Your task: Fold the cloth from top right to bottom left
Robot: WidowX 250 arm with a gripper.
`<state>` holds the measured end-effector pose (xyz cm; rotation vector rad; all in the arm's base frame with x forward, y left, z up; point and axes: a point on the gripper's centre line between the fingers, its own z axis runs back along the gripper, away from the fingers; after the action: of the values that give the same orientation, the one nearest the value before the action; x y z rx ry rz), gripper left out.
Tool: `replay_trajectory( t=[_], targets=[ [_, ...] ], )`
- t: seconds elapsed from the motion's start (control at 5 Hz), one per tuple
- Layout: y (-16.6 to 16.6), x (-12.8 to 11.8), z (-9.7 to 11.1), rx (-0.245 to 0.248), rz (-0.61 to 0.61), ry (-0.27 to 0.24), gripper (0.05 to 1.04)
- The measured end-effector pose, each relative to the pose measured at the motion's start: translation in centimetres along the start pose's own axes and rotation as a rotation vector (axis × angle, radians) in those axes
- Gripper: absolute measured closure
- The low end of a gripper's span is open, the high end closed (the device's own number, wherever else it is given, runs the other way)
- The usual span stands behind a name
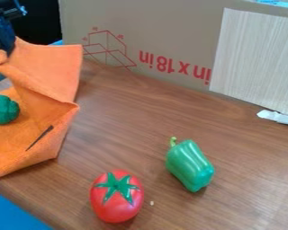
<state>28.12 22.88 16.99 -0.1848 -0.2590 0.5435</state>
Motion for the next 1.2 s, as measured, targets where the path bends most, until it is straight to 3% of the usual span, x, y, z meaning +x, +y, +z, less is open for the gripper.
replay_trajectory(
  t=[0.8, 1.0, 1.2],
  targets=[
    [6.6, -0.8, 0.4, 0.142, -0.032, -0.025, 1.032],
    [7.7, -1.8, -0.1, 0.18, -0.026, 0.011, 1.013],
    [8.4, -2.8, -0.8, 0.21, -0.022, 0.055, 0.867]
  ],
)
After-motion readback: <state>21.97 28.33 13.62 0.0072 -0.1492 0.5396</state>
